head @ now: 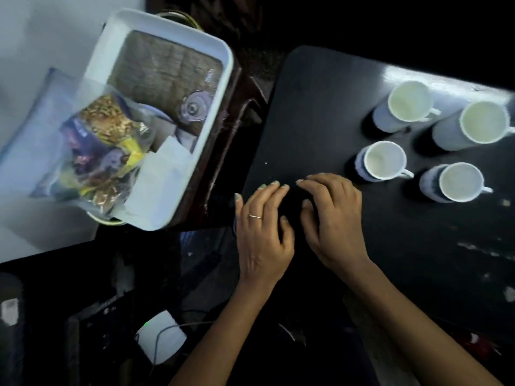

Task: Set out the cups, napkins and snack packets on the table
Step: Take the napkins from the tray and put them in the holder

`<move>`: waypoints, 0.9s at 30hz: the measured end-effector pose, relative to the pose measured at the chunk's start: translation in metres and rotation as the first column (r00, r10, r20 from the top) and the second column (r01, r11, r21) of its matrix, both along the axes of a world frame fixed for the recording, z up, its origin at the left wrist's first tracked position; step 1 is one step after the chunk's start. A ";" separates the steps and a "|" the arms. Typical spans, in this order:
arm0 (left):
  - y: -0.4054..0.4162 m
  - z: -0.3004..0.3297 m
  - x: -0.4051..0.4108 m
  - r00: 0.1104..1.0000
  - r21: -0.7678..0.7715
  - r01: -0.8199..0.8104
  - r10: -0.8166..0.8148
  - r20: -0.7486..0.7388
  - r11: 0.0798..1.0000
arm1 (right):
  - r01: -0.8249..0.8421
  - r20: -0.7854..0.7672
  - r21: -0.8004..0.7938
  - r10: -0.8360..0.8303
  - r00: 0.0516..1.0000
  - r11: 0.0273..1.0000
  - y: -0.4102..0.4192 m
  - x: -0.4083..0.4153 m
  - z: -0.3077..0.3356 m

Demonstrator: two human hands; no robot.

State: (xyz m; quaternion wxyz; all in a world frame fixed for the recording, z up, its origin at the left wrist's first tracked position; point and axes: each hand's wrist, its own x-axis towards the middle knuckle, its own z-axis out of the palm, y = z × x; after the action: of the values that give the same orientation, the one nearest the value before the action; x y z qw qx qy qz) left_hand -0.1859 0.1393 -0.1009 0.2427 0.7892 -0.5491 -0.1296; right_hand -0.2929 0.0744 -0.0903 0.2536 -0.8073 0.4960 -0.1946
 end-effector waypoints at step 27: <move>0.047 0.003 0.130 0.946 0.486 -0.323 0.290 0.145 0.812 | -0.132 -0.492 0.094 0.161 0.855 0.987 -0.016 0.229 0.007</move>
State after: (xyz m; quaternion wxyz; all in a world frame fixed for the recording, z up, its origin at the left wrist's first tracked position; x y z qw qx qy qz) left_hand -0.0560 0.1866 -0.0984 0.0281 0.9067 -0.3691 -0.2022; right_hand -0.0635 0.0584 -0.0832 0.1540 -0.8580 0.4870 0.0544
